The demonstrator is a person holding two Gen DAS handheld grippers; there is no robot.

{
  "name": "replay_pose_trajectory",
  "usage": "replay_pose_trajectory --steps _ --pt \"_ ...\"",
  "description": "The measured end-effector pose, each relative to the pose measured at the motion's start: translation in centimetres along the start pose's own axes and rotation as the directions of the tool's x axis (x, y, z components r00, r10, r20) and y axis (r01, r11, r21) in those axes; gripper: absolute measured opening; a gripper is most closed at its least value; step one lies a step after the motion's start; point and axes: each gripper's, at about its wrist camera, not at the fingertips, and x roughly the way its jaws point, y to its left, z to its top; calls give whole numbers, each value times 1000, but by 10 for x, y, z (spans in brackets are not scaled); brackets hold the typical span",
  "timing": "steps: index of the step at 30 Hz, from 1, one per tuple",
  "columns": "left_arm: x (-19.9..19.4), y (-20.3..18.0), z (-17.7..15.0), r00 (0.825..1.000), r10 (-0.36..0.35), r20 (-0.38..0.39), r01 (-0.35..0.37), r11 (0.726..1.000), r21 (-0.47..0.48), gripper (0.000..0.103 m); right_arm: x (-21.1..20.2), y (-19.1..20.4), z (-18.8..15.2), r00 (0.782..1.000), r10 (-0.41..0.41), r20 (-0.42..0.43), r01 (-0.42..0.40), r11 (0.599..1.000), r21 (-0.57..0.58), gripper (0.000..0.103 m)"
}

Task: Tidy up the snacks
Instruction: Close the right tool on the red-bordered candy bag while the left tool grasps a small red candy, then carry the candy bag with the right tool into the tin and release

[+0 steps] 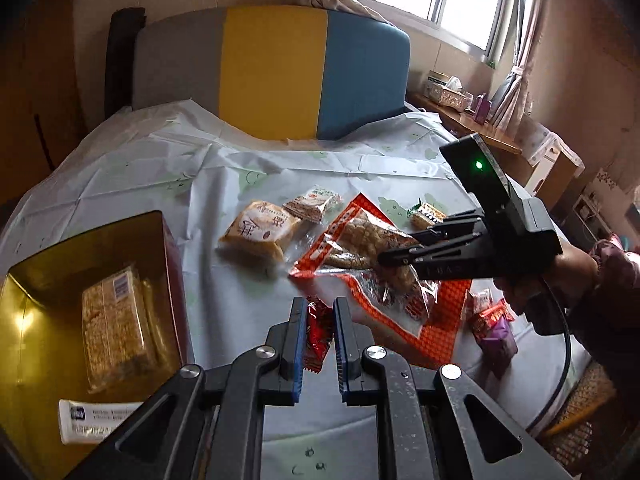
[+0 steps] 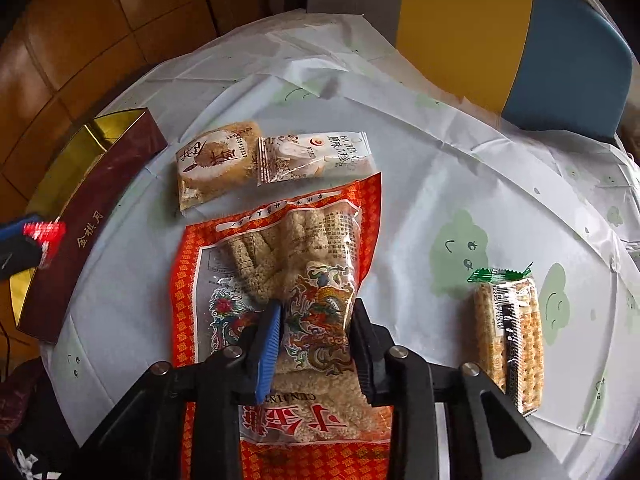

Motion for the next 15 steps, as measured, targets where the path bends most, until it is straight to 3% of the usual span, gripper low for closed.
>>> replay_pose_trajectory --steps 9,15 --pt "-29 7 -29 999 -40 19 41 998 -45 13 -14 -5 1 997 -26 75 19 995 94 31" --pt "-43 6 -44 998 -42 37 43 998 -43 13 -22 -3 4 990 10 139 -32 987 160 31"
